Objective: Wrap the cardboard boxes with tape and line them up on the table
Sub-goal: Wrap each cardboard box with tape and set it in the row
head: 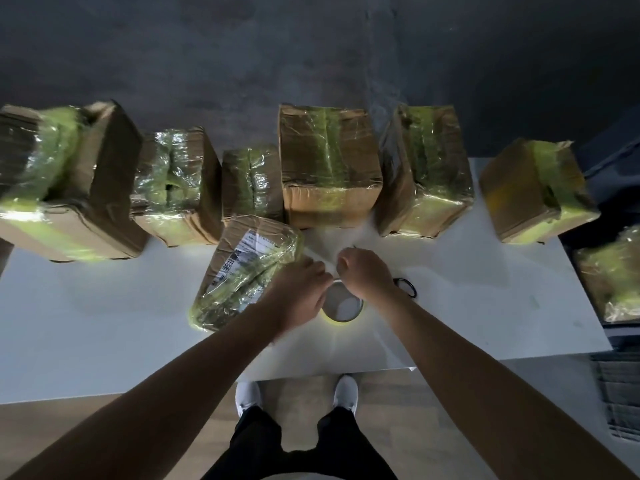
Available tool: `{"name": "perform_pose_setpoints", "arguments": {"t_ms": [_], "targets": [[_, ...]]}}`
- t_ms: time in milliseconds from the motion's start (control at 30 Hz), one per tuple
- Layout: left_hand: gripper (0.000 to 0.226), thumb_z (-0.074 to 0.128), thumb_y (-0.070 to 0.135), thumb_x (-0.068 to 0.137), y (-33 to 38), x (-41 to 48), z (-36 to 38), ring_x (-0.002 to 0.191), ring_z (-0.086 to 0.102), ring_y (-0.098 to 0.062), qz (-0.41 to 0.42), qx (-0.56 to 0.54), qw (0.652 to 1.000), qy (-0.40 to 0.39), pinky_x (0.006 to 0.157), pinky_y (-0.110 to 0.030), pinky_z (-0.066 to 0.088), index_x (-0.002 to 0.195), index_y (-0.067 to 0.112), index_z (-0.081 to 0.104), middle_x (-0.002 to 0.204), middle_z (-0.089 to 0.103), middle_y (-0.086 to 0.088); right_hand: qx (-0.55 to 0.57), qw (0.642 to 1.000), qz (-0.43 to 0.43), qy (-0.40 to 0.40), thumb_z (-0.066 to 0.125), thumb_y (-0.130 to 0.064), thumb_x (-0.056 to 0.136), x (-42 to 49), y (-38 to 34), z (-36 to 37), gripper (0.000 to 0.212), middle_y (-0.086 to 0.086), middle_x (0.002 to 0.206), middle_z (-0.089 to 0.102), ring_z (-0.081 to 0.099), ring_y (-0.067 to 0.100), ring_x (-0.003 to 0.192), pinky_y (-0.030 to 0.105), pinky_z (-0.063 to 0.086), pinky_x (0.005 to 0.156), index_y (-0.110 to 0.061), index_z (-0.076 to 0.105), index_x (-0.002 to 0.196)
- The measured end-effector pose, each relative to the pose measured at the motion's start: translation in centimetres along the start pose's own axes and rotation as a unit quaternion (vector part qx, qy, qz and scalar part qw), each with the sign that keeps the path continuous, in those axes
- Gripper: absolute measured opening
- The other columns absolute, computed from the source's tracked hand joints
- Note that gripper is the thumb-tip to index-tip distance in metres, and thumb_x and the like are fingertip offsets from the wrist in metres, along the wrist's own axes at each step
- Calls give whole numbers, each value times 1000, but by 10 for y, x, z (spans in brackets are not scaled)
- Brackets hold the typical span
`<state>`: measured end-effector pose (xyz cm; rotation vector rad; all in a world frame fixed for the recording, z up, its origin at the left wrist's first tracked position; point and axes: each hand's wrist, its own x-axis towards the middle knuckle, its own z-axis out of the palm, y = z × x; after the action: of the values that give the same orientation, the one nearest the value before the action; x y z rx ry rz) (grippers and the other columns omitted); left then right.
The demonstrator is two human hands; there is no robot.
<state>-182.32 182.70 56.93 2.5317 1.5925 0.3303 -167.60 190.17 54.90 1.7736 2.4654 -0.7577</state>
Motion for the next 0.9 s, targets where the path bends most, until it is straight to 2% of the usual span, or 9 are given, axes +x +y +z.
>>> {"name": "perform_pose_setpoints", "arguments": {"t_ms": [133, 200, 300, 367, 467, 600, 667, 767, 900], "targets": [[10, 63, 13, 78, -35, -23, -18, 84, 59, -36, -166, 14, 975, 146, 69, -42, 50, 85, 6, 66, 87, 62, -16, 177, 983, 34, -34, 40, -47, 100, 12, -43, 6, 55, 15, 138, 54, 50, 31, 127, 32, 38, 98, -7, 49, 138], [24, 62, 16, 84, -58, -38, -20, 99, 54, -39, -318, 5, 935, 159, 79, -48, 47, 105, 5, 62, 106, 59, -20, 255, 962, 60, -73, 41, -59, 96, 19, -58, 13, 73, 9, 151, 40, 39, 27, 137, 27, 31, 97, -11, 30, 149], [51, 54, 34, 95, -85, -61, -14, 117, 47, -42, -504, -139, 850, 60, 93, -52, 41, 134, 2, 43, 128, 50, -26, 312, 940, 77, -115, 40, -63, 93, 22, -70, 27, 70, 9, 140, 51, 48, 27, 129, 30, 38, 97, -14, 38, 143], [53, 46, 42, 97, -95, -68, -7, 109, 54, -41, -564, -261, 784, -5, 88, -48, 44, 132, 2, 46, 123, 57, -26, 323, 935, 94, -114, 34, -64, 95, 18, -77, 36, 63, 10, 107, 64, 61, 28, 106, 35, 44, 84, -9, 55, 119], [40, 42, 42, 96, -99, -70, -1, 79, 61, -28, -560, -310, 768, 3, 61, -34, 42, 98, 7, 62, 88, 68, -12, 304, 934, 143, -121, 25, -64, 97, 13, -89, 42, 80, 20, 97, 68, 64, 25, 80, 38, 48, 75, 6, 61, 115], [49, 41, 54, 95, -90, -82, -5, 76, 63, -26, -545, -367, 751, 68, 63, -33, 46, 92, 11, 65, 80, 67, -6, 319, 928, 142, -129, 29, -72, 91, 7, -91, 27, 81, 7, 79, 61, 60, 19, 73, 40, 53, 78, -1, 65, 107], [63, 35, 72, 90, -88, -88, -18, 84, 67, -25, -538, -468, 694, 100, 71, -37, 53, 97, 17, 64, 90, 70, -8, 292, 948, 84, -93, 24, -77, 86, 2, -92, 14, 82, 10, 67, 58, 58, 23, 66, 37, 47, 68, -7, 65, 80], [71, 24, 81, 85, -96, -88, -46, 91, 70, -34, -549, -611, 568, 53, 81, -46, 56, 100, 20, 59, 95, 72, -17, 280, 959, 4, -41, 18, -72, 90, -3, -97, -4, 87, 24, 78, 65, 63, 34, 71, 41, 48, 70, 0, 68, 93], [58, 36, 61, 95, -104, -85, -73, 95, 67, -44, -496, -636, 592, -2, 86, -57, 54, 111, 11, 62, 102, 70, -26, 311, 950, 33, -9, 29, -68, 93, 5, -109, -25, 68, -8, 41, 34, 35, 6, 37, 29, 28, 53, -18, 36, 48]]}}
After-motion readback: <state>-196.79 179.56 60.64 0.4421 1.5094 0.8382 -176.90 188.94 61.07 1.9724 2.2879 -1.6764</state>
